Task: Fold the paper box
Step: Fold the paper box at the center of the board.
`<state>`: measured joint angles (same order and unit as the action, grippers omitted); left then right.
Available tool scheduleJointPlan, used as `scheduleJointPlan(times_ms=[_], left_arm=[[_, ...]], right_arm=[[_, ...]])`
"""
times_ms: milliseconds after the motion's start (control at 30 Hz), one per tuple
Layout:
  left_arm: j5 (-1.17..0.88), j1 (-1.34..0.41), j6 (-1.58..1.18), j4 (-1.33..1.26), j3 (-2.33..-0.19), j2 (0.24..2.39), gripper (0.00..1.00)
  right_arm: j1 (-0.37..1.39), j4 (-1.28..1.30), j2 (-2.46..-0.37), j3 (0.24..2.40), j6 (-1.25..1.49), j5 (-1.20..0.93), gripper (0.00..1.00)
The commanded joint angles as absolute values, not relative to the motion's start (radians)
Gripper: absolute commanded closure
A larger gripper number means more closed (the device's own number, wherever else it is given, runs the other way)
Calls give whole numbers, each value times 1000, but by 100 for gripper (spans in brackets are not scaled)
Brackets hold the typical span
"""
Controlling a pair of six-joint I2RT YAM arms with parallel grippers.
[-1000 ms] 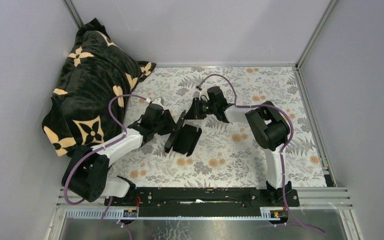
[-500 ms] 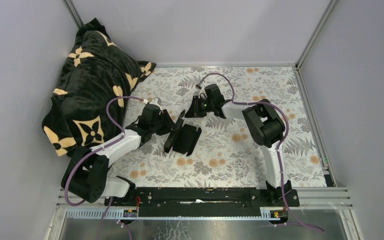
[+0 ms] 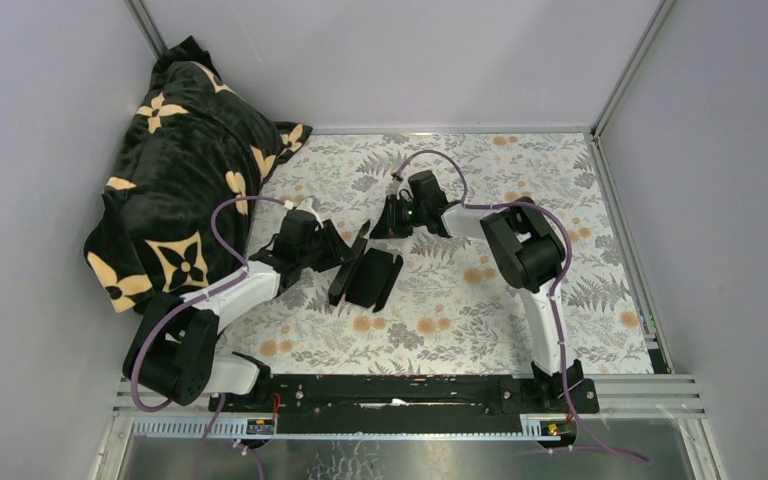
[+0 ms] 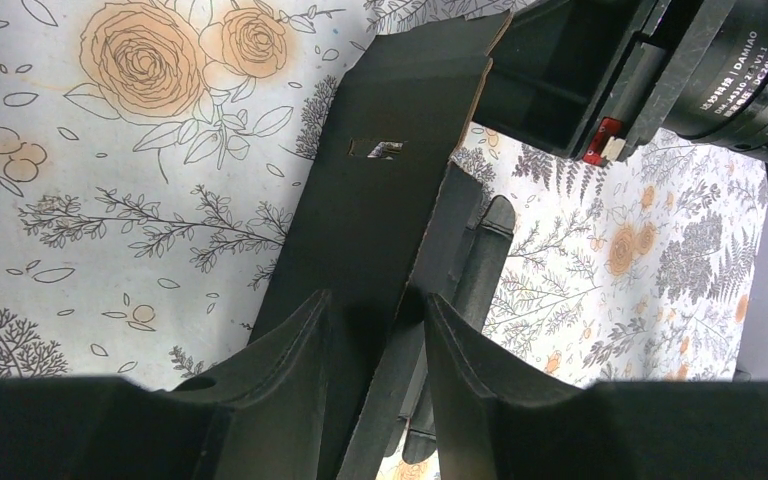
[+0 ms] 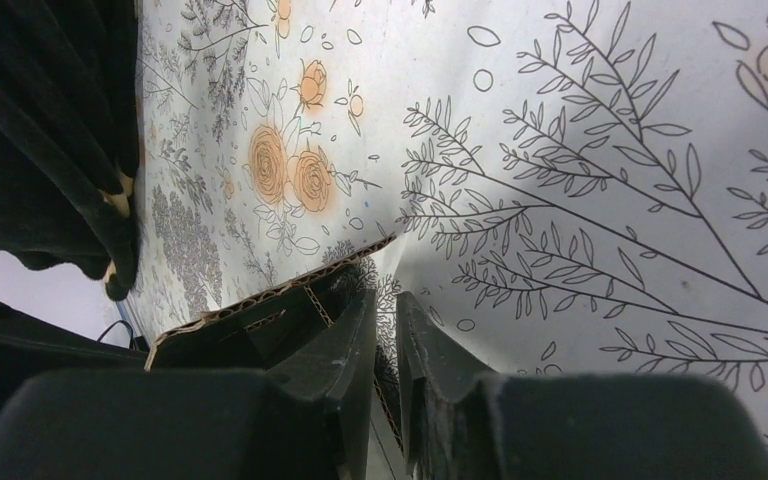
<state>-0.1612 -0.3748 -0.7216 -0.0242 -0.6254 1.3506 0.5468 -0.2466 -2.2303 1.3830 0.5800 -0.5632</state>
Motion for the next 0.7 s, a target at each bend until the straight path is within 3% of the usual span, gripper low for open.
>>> scheduleJointPlan(times_ms=[0, 667], left_arm=[[-162, -358, -710, 20, -586, 1353, 56], [-170, -339, -717, 9, -575, 1352, 55]], right_arm=[[543, -295, -2250, 1425, 600, -601, 80], [566, -398, -2213, 1360, 631, -689, 80]])
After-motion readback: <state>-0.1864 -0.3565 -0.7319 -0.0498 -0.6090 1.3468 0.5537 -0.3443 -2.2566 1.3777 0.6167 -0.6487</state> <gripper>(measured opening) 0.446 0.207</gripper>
